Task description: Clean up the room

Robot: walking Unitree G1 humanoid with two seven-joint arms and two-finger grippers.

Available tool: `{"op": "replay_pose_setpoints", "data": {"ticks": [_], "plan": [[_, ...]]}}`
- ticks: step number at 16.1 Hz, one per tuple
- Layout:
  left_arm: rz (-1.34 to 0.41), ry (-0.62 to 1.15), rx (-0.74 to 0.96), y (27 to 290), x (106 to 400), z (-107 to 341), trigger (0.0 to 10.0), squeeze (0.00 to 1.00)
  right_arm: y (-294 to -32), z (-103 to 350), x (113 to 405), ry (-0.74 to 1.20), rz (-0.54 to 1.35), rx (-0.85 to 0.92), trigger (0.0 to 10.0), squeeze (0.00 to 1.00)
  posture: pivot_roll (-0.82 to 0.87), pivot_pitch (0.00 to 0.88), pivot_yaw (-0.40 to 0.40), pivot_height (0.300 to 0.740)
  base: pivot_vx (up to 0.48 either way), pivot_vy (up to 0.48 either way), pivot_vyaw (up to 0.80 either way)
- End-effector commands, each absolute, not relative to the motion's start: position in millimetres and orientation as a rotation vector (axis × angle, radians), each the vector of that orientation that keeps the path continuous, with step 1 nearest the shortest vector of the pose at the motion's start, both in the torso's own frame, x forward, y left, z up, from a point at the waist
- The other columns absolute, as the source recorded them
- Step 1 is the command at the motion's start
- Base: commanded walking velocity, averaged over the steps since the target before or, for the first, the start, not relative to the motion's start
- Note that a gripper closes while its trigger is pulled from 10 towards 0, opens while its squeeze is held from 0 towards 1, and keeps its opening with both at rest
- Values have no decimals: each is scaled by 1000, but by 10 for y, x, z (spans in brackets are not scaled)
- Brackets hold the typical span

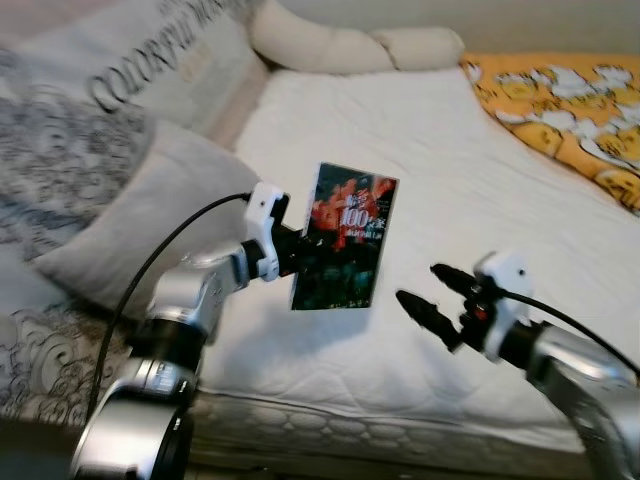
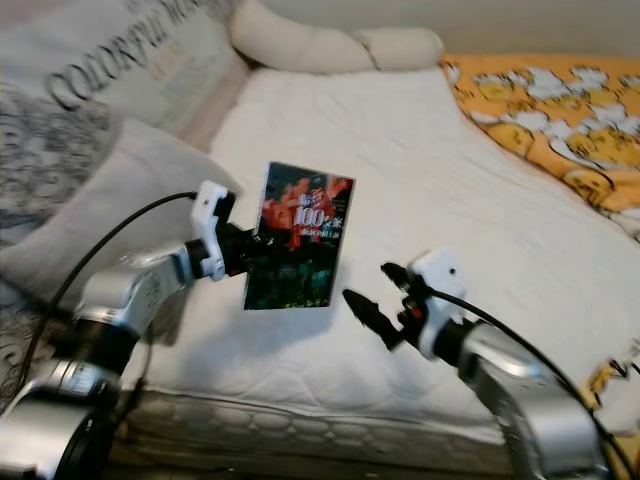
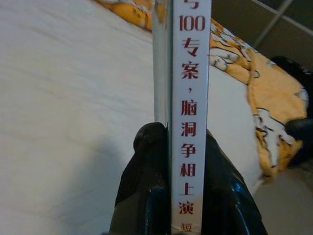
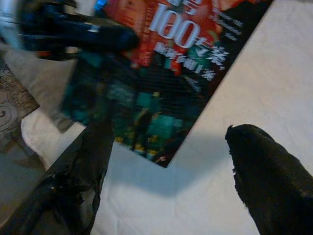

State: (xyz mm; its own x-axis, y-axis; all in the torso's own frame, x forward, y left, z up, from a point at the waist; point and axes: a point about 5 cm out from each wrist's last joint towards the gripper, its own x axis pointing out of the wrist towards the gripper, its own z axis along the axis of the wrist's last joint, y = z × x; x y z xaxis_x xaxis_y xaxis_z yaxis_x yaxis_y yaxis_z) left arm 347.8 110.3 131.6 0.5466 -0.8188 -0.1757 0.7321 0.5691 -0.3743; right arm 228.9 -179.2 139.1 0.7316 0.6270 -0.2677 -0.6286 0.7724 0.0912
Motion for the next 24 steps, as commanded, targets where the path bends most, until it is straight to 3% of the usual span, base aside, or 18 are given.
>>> {"op": "replay_pose_setpoints", "data": {"ticks": [1, 6, 8, 14, 18, 22, 23, 24], "plan": [[-931, 326, -308, 1142, 3528, 1357, 10000, 0, -1788, 1455, 2251, 292, 728, 2, 10000, 0, -164, 111, 66, 740, 0, 0, 0], [-907, 534, -256, 988, 3539, 985, 10000, 0, -1904, 1523, 1910, 446, 815, -18, 10000, 0, -279, 198, 63, 740, 0, 0, 0], [-803, 580, -235, 999, 3538, 865, 10000, 0, -1887, 1543, 1796, 496, 845, -8, 10000, 0, -311, 216, 62, 740, 0, 0, 0], [-552, 564, -64, 1405, 3616, 811, 10000, 0, -1878, 1474, 1651, 624, 885, -70, 10000, 0, -314, 215, 47, 740, 0, 0, 0], [-467, 583, 50, 1707, 3605, 793, 10000, 0, -1870, 1435, 1673, 634, 862, -108, 10000, 0, -307, 203, 40, 740, 0, 0, 0], [-428, 547, 126, 1807, 3627, 830, 10000, 0, -1833, 1439, 1688, 625, 871, -103, 10000, 0, -310, 204, 35, 740, 0, 0, 0], [-442, 539, 152, 1792, 3643, 856, 10000, 878, -1834, 1440, 1681, 627, 872, -104, 10000, 0, -313, 208, 35, 740, 0, 0, 0], [-466, 536, 186, 1753, 3660, 881, 10000, 1000, -1845, 1445, 1662, 630, 870, -106, 10000, 0, -316, 210, 41, 740, 0, 0, 0]]}}
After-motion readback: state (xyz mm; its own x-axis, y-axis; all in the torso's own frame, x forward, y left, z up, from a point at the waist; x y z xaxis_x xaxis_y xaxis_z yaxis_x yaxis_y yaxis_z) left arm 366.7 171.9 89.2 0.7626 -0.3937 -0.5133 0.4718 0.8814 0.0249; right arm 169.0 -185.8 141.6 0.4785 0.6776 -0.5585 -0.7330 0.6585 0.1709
